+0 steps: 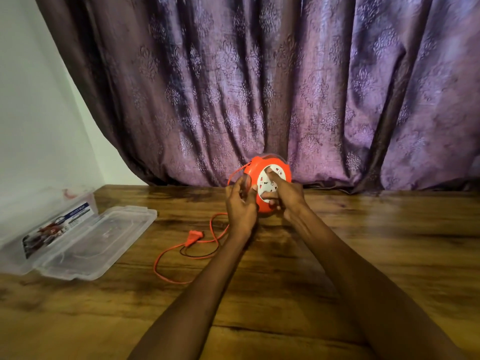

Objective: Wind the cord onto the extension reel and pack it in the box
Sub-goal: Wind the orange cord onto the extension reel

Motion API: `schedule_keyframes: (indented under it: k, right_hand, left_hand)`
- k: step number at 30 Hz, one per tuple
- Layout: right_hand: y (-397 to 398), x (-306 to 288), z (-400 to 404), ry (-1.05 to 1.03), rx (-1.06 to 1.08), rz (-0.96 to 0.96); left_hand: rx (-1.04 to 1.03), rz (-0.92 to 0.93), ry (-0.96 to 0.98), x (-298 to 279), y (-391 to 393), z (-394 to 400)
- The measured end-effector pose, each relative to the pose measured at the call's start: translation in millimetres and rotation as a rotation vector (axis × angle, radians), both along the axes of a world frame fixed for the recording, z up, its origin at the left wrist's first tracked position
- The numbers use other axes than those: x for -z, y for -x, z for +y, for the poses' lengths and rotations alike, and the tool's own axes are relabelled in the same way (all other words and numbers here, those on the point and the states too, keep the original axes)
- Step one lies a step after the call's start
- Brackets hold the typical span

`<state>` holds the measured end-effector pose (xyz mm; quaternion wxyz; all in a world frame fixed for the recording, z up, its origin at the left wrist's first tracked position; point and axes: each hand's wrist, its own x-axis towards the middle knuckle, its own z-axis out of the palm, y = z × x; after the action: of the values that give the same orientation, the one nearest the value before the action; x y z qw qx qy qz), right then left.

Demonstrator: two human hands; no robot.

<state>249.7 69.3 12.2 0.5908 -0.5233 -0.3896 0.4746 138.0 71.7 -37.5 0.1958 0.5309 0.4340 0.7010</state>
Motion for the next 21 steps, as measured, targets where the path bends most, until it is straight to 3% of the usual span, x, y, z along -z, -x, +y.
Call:
schedule_keyframes:
  k: [2,3,6,8,10,12,16,21]
  right_hand:
    - [-1,2,1,-0.03,-0.032,-0.033]
    - [-4,2,2,-0.071,-0.039,-0.138]
    - [-20,5,8,-0.239,0.129,-0.866]
    - [-30,10,11,-0.588,0.198,-1.264]
    - [-35,15,15,-0.925,0.081,-1.518]
    - [-37,19,16,-1.038,-0.016,-1.664]
    - [-34,29,11,-0.952,-0.063,-1.82]
    - [-39,33,9,-1.013,0.12,-1.834]
  left_hand:
    - [-0.009,-0.076,0.035,2,1,4]
    - [0.013,-0.156,0.075,1,2,6]
    - [0.168,-0.434,0.118,-5,13,7]
    - [0.197,-0.431,0.139,-9,24,8]
    - [0.242,-0.388,0.156,-12,32,9]
    - [0.271,-0.314,0.188,-14,37,10]
    - [0.316,-0.213,0.267,-15,39,11]
    - [0.256,-0.122,0.213,-15,36,11]
